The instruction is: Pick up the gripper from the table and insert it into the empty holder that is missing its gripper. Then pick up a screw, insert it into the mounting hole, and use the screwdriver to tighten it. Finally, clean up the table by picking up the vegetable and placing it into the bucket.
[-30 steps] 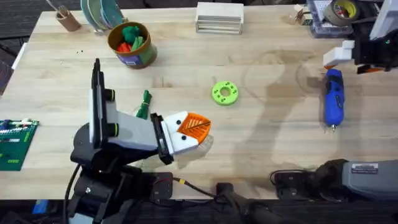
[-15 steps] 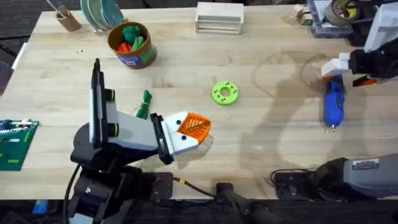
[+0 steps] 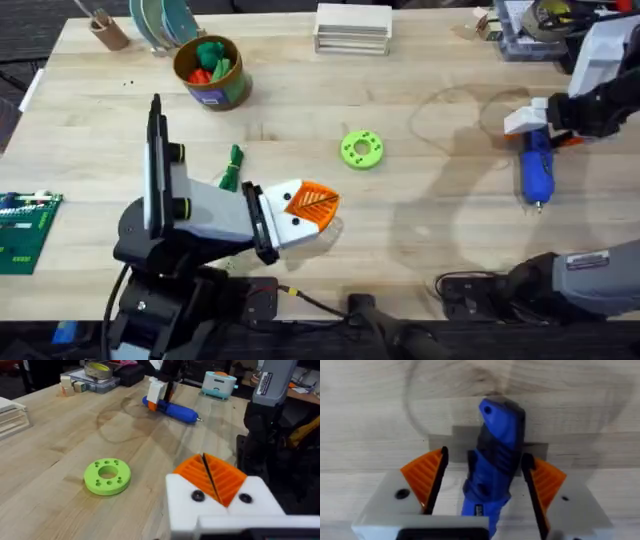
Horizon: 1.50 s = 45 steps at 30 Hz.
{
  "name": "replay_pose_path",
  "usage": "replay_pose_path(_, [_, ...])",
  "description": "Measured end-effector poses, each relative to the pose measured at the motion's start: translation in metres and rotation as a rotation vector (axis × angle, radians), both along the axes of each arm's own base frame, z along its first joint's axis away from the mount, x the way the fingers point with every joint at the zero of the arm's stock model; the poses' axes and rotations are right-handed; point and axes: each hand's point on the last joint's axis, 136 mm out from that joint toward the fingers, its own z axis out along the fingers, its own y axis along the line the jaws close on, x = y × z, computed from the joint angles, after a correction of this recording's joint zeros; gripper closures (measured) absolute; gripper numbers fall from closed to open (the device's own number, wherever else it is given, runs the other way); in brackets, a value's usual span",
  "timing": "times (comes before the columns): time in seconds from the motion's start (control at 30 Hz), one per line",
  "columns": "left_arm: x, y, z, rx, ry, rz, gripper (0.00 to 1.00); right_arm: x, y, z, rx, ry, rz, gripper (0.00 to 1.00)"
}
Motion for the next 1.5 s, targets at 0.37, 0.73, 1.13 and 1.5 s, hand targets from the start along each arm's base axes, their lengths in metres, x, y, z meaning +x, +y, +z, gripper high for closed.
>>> replay_pose_path(0.37, [0.0, 0.0, 0.0, 0.0, 0.0, 0.0, 0.997, -0.002, -0.003, -0.009, 0.008, 0.019, 0.002, 0.05])
replay_pose_path(0.73, [0.0, 0.0, 0.0, 0.0, 0.0, 0.0, 0.997, 0.0, -0.004, -0.01, 0.004, 0.013, 0.001, 0.112])
replay_pose_path(1.13, [0.0, 0.0, 0.0, 0.0, 0.0, 0.0, 0.997, -0.002, -0.009, -0.011, -0.015, 0.024, 0.0, 0.365])
replay_pose_path(1.5, [0.0, 0.0, 0.0, 0.0, 0.0, 0.0, 0.997, -0.002, -0.009, -0.011, -0.016, 0.023, 0.001, 0.493])
